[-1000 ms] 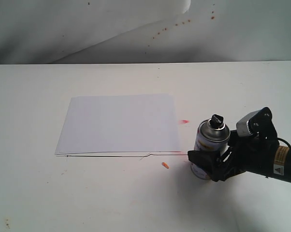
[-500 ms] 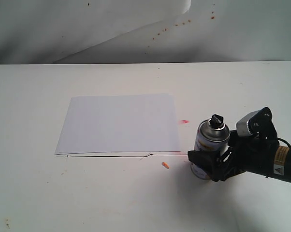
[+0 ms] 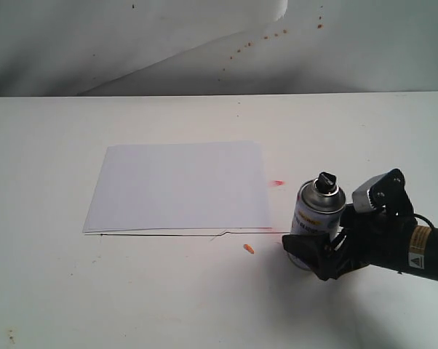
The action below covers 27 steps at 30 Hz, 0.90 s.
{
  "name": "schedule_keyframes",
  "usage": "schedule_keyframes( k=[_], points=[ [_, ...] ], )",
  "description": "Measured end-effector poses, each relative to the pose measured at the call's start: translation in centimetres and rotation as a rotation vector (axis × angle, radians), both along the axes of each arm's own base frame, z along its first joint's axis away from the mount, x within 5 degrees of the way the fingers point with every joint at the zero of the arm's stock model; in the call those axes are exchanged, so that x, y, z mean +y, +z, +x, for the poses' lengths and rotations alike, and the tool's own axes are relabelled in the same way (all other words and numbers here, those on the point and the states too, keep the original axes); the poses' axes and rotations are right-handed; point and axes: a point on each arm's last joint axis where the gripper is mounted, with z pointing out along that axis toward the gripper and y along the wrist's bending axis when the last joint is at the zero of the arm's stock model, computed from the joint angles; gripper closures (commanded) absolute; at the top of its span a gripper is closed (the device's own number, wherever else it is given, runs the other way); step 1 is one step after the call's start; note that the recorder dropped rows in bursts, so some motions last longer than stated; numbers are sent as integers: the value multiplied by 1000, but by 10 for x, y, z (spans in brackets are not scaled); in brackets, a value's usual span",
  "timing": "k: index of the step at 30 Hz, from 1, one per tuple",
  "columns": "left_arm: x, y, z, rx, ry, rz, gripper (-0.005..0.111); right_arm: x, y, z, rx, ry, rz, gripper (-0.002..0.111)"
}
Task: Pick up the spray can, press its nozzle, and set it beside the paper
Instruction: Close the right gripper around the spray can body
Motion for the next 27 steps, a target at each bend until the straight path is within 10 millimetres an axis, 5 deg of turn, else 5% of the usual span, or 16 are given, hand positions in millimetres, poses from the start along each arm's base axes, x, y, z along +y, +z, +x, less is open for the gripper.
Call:
schedule_keyframes(
  k=[27],
  points=[
    [0,0,0,0,0,0,107,6,-3,2,-77,9,-25,13]
  ],
)
